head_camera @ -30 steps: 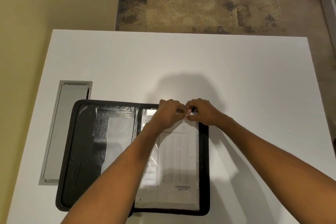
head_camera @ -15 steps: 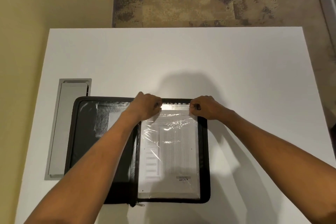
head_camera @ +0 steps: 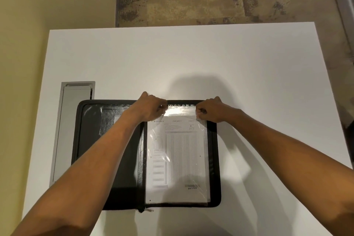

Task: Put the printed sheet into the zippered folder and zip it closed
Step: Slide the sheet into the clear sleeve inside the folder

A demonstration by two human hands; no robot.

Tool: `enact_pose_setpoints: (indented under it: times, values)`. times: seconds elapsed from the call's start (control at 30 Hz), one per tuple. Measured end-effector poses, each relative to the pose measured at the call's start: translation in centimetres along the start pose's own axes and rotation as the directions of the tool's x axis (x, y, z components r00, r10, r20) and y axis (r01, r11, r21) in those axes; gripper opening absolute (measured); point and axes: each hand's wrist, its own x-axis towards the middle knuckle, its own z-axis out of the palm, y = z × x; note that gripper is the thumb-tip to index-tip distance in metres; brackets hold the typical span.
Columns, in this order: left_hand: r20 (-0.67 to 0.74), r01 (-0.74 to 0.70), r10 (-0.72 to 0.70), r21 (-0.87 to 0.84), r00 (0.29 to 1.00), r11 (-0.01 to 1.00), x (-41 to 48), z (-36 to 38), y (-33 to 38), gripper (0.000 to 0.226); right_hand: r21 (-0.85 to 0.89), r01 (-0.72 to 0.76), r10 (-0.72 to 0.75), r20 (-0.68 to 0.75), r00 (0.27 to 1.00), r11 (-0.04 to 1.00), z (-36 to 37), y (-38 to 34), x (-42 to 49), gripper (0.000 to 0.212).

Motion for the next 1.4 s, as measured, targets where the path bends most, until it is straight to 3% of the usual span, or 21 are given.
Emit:
enact_pose_setpoints:
  times: [0.23,0.37,0.57,0.73,0.87,0.97,1.07,1.17,1.3,1.4]
  values:
    - [0.016,0.001,0.000,-0.063,1.000,0.998,-0.6,-0.2,0.0,0.018,0.020,0.033,-0.032,-0.055,0.998,0.999,0.1,-0.3,-1.0,0.032]
    - [0.004,-0.005,0.006,-0.076,1.000,0.997,-1.3,-0.5,0.7,0.010,0.023,0.014,-0.012,-0.055,0.998,1.000,0.4,0.1,-1.3,0.023]
    - [-0.145,0.023,-0.032,-0.066,0.989,0.998,-2.3,-0.8,2.2,0.016,0.012,-0.045,0.047,-0.262,0.964,0.999,2.1,-0.6,-2.2,0.021]
    - [-0.207,0.082,-0.097,-0.078,0.974,0.994,-3.7,-0.5,3.1,0.028,0.130,-0.249,0.280,-0.382,0.881,0.960,3.4,-1.8,-2.2,0.016]
    - [-0.240,0.091,-0.110,-0.089,0.965,0.992,-5.6,0.0,3.3,0.032,0.162,-0.365,0.400,-0.375,0.837,0.917,3.7,-2.5,-2.6,0.014]
    - [-0.295,0.139,-0.163,-0.101,0.942,0.985,-7.9,0.2,2.2,0.029,0.269,-0.395,0.473,-0.371,0.799,0.879,4.0,-3.0,-2.8,0.024]
    - [-0.368,0.258,-0.297,-0.151,0.881,0.954,-10.8,0.4,-0.2,0.030,0.386,-0.380,0.523,-0.398,0.753,0.841,4.8,-3.6,-3.5,0.039]
    - [-0.412,0.448,-0.494,-0.208,0.766,0.869,-13.8,0.9,-3.1,0.043,0.372,-0.368,0.516,-0.482,0.709,0.852,6.7,-5.0,-4.4,0.041]
    - [-0.368,0.652,-0.739,-0.351,0.564,0.673,-17.1,1.9,-5.5,0.063,0.339,-0.324,0.464,-0.534,0.707,0.883,11.5,-7.7,-6.4,0.049]
    - [-0.229,0.707,-0.873,-0.515,0.431,0.484,-18.9,2.9,-6.9,0.070,0.378,-0.375,0.529,-0.523,0.668,0.847,15.2,-8.9,-8.0,0.061]
